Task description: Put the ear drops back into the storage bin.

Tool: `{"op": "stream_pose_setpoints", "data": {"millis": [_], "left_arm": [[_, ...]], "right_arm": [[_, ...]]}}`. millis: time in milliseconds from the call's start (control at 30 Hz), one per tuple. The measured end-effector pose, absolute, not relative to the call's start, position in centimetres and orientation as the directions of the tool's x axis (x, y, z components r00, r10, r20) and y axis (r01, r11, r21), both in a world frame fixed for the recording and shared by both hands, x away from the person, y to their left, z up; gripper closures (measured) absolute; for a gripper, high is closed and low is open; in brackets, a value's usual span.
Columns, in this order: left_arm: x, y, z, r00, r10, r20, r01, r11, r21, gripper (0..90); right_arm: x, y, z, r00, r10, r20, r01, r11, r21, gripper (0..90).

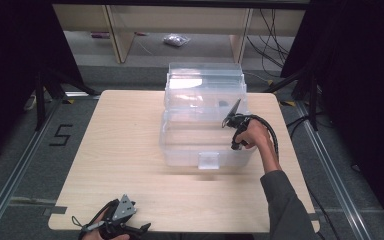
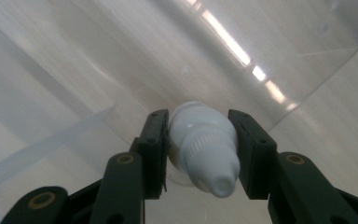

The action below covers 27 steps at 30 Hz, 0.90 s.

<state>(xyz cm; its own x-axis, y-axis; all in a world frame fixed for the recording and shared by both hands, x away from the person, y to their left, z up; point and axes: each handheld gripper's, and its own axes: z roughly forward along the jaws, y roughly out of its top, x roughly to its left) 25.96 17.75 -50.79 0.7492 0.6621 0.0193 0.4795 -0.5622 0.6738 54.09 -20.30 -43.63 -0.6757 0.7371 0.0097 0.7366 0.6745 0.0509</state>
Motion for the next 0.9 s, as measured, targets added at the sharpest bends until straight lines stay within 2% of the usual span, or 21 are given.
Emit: {"op": "stream_pose_setpoints", "data": {"millis": [100,200,233,367,400,600,900], "left_arm": [[25.9,17.7,-50.8,0.748,0.664,0.018,0.481,-0.559,0.675,15.1],[26.0,17.7,-50.8,0.749,0.662,0.016,0.482,-0.561,0.673,15.1],[26.0,17.7,-50.8,0.749,0.662,0.016,0.482,-0.561,0.673,15.1],[26.0,17.7,-50.8,0.747,0.664,0.014,0.485,-0.559,0.673,15.1],[26.0,17.7,-50.8,0.752,0.659,0.021,0.476,-0.565,0.673,15.1],[26.0,17.7,-50.9,0.745,0.666,0.012,0.486,-0.556,0.674,15.1],[26.0,17.8,-50.8,0.750,0.661,0.024,0.475,-0.563,0.676,15.1]], "right_arm": [[54.1,-20.3,-43.6,-0.684,0.729,0.018,0.729,0.683,0.055,58.6],[53.7,-19.9,-42.8,-0.673,0.739,0.027,0.739,0.670,0.069,50.4],[53.7,-19.9,-42.8,-0.673,0.739,0.027,0.739,0.670,0.069,50.4],[53.5,-20.0,-41.6,-0.675,0.737,0.043,0.735,0.666,0.123,46.4],[53.4,-20.1,-40.9,-0.657,0.753,0.034,0.749,0.647,0.142,43.1],[52.9,-20.3,-39.8,-0.665,0.747,0.027,0.738,0.650,0.182,37.5],[52.3,-20.4,-39.1,-0.695,0.719,0.012,0.699,0.672,0.244,34.2]]}}
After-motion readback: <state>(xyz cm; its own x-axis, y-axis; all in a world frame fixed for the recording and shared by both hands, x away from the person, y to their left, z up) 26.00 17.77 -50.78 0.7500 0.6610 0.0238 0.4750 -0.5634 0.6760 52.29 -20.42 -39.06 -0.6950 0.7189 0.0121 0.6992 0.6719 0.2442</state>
